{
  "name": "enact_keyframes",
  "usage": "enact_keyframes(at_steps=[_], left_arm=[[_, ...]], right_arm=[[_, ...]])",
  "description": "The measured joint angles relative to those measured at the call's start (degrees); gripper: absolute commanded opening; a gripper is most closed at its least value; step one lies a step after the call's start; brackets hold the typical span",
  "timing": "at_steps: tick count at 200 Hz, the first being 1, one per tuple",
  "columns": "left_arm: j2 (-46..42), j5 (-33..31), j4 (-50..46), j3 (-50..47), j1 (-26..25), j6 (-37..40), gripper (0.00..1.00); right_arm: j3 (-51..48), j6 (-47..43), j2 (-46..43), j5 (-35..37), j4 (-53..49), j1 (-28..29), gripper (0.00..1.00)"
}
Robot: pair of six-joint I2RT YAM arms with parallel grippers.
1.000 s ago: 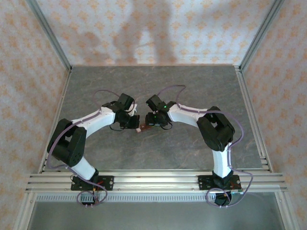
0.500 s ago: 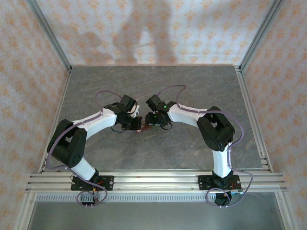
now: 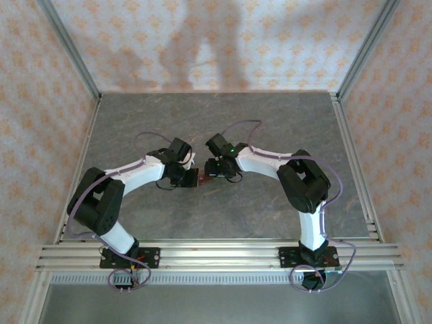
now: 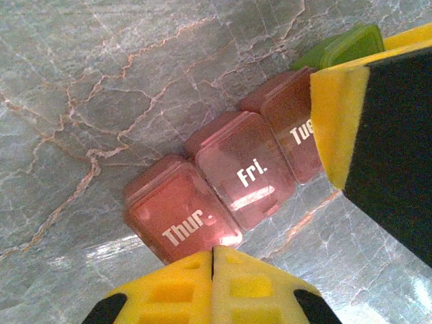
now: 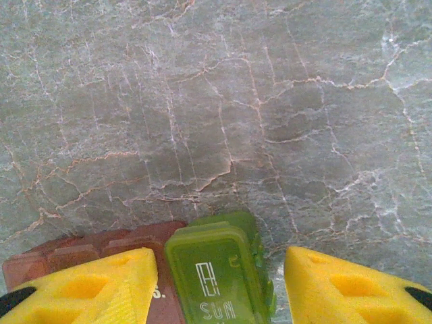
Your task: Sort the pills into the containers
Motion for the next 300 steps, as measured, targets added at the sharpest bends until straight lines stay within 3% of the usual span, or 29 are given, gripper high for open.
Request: enact_keyframes(at_steps=[134,166,204,235,268,300], left_arm=[[0.85,-0.04,0.48,0.28,-0.02,-0.07,0.07],[-0.48,-1.75,0.50,2.05,0.00,0.79,0.28],[-10.05,-5.09,2.84,3.58,0.02,0.31,0.70],[-18.12,-8.96,6.47,4.39,0.92,0.50,0.99],[-23.12,-15.72,9.99,4.39,3.41,1.22,1.00],[-28.92,-25.03,17.70,-0.59,4.83,4.81,1.00]], right_arm=[[0.02,-0.02,0.00,0.13,0.04,0.09,0.54],[1.88,-0.22,0.00,0.72,-2.89,0.00,0.62],[7.54,-0.85,-1.11,1.33,-6.62,-2.05,0.76],[11.17,-1.09,-8.33,2.89,-8.66,-6.03,0.88],[11.67,-2.36,-19.93,7.43,-9.84,-10.91,0.98],[7.87,-3.82,-30.05,16.26,-10.16,-15.19,1.00]])
